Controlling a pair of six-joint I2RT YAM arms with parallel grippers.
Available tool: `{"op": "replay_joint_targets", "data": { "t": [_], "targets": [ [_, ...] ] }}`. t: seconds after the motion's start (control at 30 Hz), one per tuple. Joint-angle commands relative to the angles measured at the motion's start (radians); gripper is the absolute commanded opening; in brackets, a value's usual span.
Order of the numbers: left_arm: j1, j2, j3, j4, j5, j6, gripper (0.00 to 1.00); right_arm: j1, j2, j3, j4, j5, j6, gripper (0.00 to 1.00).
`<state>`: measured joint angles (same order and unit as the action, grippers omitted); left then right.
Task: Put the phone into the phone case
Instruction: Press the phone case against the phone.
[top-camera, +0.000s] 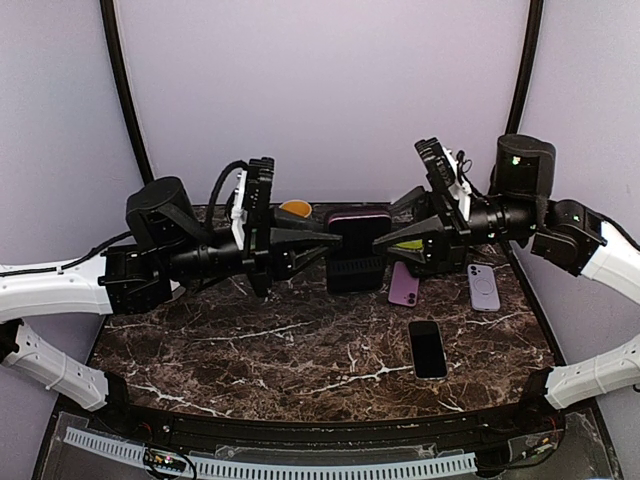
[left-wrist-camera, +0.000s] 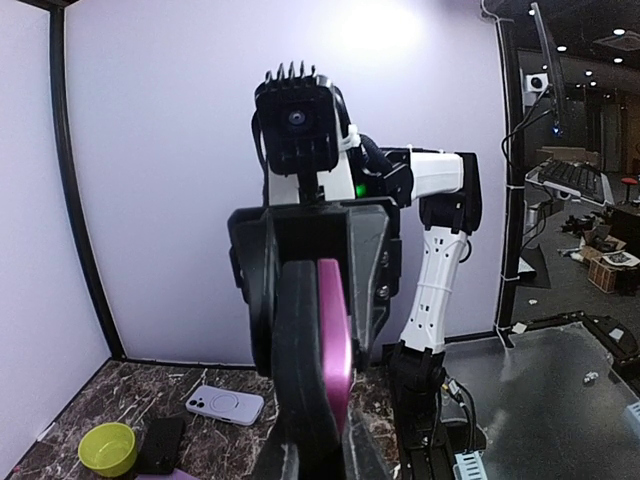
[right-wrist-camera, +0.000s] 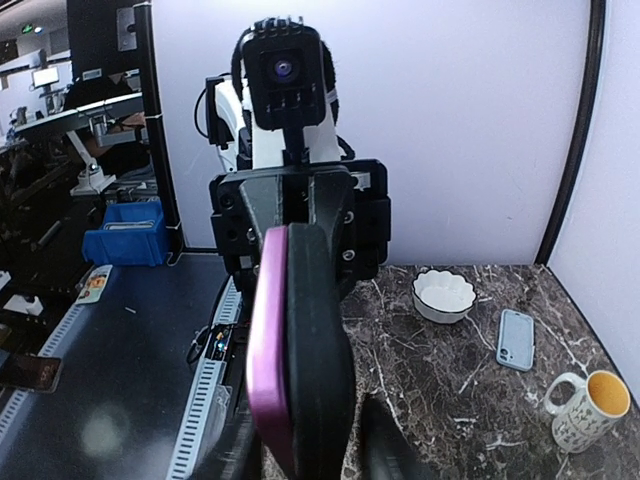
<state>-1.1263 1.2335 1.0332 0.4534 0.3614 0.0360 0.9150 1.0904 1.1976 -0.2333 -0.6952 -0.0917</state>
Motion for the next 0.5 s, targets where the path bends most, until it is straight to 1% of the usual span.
{"op": "replay_joint_targets", "data": {
  "t": [0.0, 0.07, 0.13, 0.27, 0.37, 0.47],
  "targets": [
    [-0.005, -0.028, 0.01, 0.014, -0.034, 0.07, 0.0, -0.004, -0.001, 0.033, -0.004, 0.064, -0.01, 0.53],
    [-0.006, -0.028, 0.001, 0.01, -0.051, 0.089, 0.0, -0.004, 0.002, 0.039, -0.029, 0.087, -0.026, 0.62],
    [-0.006, -0.028, -0.009, 0.0, -0.065, 0.113, 0.0, -0.004, 0.006, 0.047, -0.058, 0.109, -0.042, 0.67],
    [-0.008, -0.017, -0.016, -0.051, -0.118, 0.173, 0.0, -0.004, 0.032, 0.083, -0.128, 0.131, -0.096, 0.74],
    [-0.01, 0.0, -0.012, -0.09, -0.159, 0.195, 0.0, 0.0, 0.054, 0.097, -0.137, 0.127, -0.141, 0.77],
    [-0.013, 0.005, -0.016, -0.108, -0.153, 0.201, 0.0, 0.005, 0.064, 0.094, -0.132, 0.11, -0.196, 0.8]
  ]
}}
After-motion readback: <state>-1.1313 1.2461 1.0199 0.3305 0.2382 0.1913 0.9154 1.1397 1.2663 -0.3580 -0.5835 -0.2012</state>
